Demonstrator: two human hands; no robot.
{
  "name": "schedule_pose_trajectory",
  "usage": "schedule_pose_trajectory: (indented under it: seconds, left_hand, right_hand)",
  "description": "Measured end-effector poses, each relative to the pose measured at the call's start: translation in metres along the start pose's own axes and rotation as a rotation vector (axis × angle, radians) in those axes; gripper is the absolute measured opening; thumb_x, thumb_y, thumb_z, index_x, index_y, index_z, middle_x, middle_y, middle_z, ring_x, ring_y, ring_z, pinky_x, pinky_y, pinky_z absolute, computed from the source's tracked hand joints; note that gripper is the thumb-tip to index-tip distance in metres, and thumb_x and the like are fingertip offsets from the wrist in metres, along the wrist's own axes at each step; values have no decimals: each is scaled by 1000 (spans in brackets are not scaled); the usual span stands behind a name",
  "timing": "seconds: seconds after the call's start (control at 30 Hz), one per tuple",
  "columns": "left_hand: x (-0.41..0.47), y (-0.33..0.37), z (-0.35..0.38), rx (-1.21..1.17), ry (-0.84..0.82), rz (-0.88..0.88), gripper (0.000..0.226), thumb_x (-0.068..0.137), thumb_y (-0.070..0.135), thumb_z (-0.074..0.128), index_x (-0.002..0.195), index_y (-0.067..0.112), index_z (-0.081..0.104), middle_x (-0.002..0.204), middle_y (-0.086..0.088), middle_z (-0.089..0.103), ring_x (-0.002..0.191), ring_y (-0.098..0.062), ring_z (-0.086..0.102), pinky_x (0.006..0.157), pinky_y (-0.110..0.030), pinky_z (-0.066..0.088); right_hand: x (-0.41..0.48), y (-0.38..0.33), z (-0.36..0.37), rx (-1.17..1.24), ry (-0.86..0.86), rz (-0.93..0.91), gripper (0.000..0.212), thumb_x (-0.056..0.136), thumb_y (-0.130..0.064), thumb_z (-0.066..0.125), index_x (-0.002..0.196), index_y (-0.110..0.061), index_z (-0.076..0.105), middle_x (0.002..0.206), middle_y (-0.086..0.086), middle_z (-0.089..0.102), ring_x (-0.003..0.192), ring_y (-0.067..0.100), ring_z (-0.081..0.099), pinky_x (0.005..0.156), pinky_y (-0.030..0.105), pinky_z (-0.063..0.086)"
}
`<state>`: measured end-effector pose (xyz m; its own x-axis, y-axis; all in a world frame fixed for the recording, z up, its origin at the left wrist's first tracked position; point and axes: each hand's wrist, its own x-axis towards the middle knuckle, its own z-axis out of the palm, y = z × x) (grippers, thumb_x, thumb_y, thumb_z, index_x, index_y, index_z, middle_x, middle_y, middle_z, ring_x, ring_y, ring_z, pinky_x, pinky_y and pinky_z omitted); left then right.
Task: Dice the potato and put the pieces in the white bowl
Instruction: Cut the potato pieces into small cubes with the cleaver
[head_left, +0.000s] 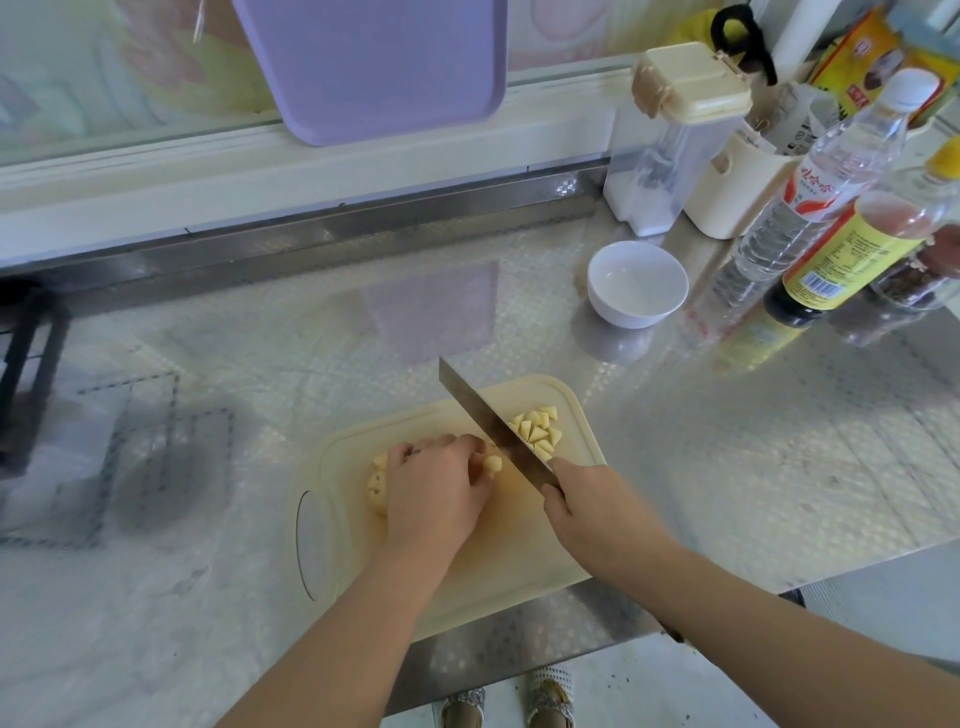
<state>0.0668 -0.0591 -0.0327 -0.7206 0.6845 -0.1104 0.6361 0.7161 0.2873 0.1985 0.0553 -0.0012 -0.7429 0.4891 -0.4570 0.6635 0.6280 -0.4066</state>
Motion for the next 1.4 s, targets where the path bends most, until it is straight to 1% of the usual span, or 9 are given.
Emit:
schedule_pose_trajectory:
  seconds: [0.1, 0.23, 0.3, 0.4, 0.53, 0.67, 0.87, 1.2, 1.4]
  left_hand:
    - [1, 0, 0, -13, 2, 8, 22, 85, 50, 56, 101, 38, 65, 97, 15, 66, 92, -10, 59, 91, -31, 30]
    - [0, -2, -6, 17, 34, 35, 17, 82, 39, 58, 97, 34, 62, 87, 12, 66, 84, -12, 60, 93, -30, 32]
    - [0, -1, -8, 51, 28, 75, 18, 82, 35, 58, 99, 31, 62, 92, 12, 66, 86, -13, 60, 95, -30, 33]
    - [0, 1, -7, 65, -3, 106, 17, 86, 37, 56, 102, 33, 62, 98, 12, 66, 90, -11, 60, 97, -29, 33]
    - [-2, -1, -7, -11, -34, 49, 23, 86, 48, 59, 105, 36, 64, 97, 14, 68, 90, -9, 60, 95, -29, 33]
    - [-6, -1, -11, -149, -29, -65, 24, 84, 45, 62, 105, 35, 67, 91, 16, 71, 88, -5, 63, 100, -29, 34]
    - [-4, 4, -13, -146, -40, -114, 18, 87, 36, 58, 101, 33, 68, 91, 15, 72, 90, -7, 64, 100, -29, 31]
    - [-4, 4, -12, -131, -26, -120, 14, 86, 37, 58, 93, 33, 70, 82, 14, 71, 81, -10, 63, 95, -29, 32]
    - [-3, 5, -14, -129, -26, -131, 13, 88, 36, 60, 93, 32, 71, 87, 12, 72, 87, -13, 63, 95, -30, 34]
  right_hand:
    - [2, 3, -4, 7, -1, 3, 22, 105, -34, 36, 98, -23, 54, 76, -5, 55, 71, 16, 59, 69, 38, 55]
    - [1, 4, -4, 5, -6, 2, 21, 106, -34, 35, 98, -25, 53, 76, -5, 56, 70, 14, 60, 67, 34, 56]
    - [0, 4, -4, 5, -12, 7, 23, 106, -35, 35, 101, -24, 55, 78, -5, 58, 71, 13, 61, 70, 34, 58]
    - [-1, 3, -3, 1, -20, 4, 25, 106, -34, 35, 103, -23, 56, 80, -5, 58, 73, 13, 61, 71, 34, 58]
    - [-2, 2, -2, 0, -25, 8, 24, 106, -33, 34, 101, -24, 55, 80, -5, 57, 72, 12, 61, 71, 33, 58]
    - [-1, 2, 3, 12, -31, 14, 25, 106, -34, 35, 101, -23, 57, 80, -5, 59, 72, 13, 62, 73, 38, 60]
    - [-2, 1, 5, 3, -47, -12, 26, 106, -34, 35, 101, -22, 58, 83, -3, 61, 75, 14, 63, 75, 39, 59]
    - [-2, 2, 12, -53, -58, -39, 27, 106, -35, 33, 107, -22, 57, 83, -2, 62, 74, 17, 65, 74, 40, 60]
    - [0, 2, 17, -36, -69, -25, 26, 106, -33, 34, 106, -22, 57, 84, -2, 63, 76, 16, 65, 76, 39, 60]
